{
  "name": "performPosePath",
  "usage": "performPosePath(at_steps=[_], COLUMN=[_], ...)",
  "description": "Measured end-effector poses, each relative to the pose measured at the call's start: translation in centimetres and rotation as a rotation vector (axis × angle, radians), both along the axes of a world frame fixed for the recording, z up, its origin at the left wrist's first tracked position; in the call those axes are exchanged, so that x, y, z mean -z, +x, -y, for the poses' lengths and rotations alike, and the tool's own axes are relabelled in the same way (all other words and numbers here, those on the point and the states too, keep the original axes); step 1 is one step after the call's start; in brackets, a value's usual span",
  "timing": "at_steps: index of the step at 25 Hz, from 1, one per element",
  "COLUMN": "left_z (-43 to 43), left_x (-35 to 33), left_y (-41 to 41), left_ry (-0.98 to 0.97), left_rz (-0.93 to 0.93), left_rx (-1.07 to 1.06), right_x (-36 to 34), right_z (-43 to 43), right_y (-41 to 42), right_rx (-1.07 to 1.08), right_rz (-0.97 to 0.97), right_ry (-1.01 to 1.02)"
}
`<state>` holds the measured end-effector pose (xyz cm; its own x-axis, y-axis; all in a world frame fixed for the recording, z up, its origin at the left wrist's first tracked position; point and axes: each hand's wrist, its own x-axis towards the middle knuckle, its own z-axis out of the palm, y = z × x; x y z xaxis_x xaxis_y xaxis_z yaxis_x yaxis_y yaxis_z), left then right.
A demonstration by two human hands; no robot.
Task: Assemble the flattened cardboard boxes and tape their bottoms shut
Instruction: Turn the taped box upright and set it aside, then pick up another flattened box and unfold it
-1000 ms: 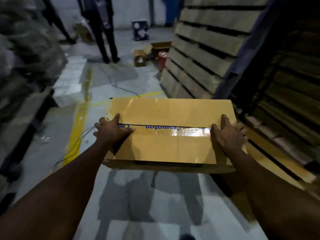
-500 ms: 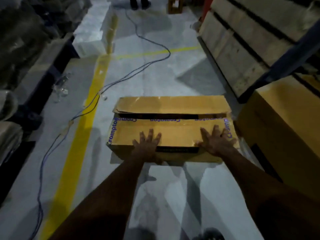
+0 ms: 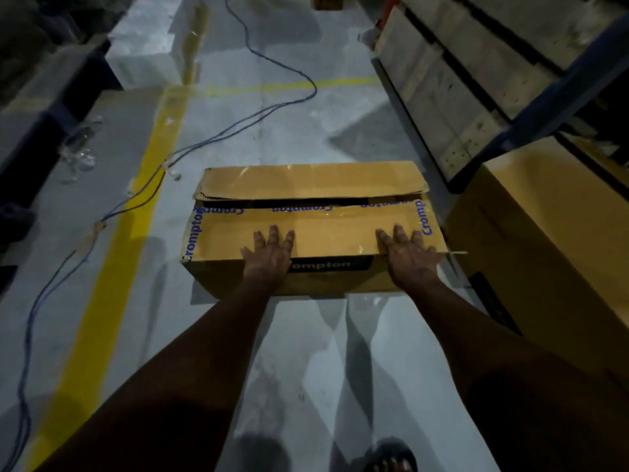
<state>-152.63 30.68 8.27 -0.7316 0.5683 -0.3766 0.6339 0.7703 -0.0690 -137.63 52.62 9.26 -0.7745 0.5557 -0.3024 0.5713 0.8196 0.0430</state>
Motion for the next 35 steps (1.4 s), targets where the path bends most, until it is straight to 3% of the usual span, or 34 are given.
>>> performPosePath(at_steps=[4,10,15,19,26,29,35], left_z=[0.6,-4.7,-13.4,-17.2,-12.0,-6.6,5.7], left_x=[-1.6,-12.8,-22.7,-28.6,-36.9,-36.6,-31.9], left_y=[3.6,18.2,36.8,53.5,84.8,97.8,122.5], left_ry=[0.093,0.218,0.389,0.492,0.591,0.564,0.471], left_rz=[-0.038,-0.069,-0.132,-0.072,0.001,0.133,0.123], left_rx=[0.071,0.3,0.655,0.941,1.419,1.589,1.956], right_x=[-1.6,-13.0,-23.2,-29.2,-35.7,-35.7,-29.1], right_z=[0.7,1.1,-1.0,1.2,15.9,23.7,41.7], right_y=[3.8,19.8,41.7,60.5,91.7,103.2,123.6], right_rx=[-0.048,0.039,0.336,0.627,1.149,1.336,1.689], right_rz=[-0.045,-0.142,-0.157,-0.176,-0.183,-0.258,-0.306], right_ry=[0.047,0.06,0.226,0.299,0.387,0.364,0.398])
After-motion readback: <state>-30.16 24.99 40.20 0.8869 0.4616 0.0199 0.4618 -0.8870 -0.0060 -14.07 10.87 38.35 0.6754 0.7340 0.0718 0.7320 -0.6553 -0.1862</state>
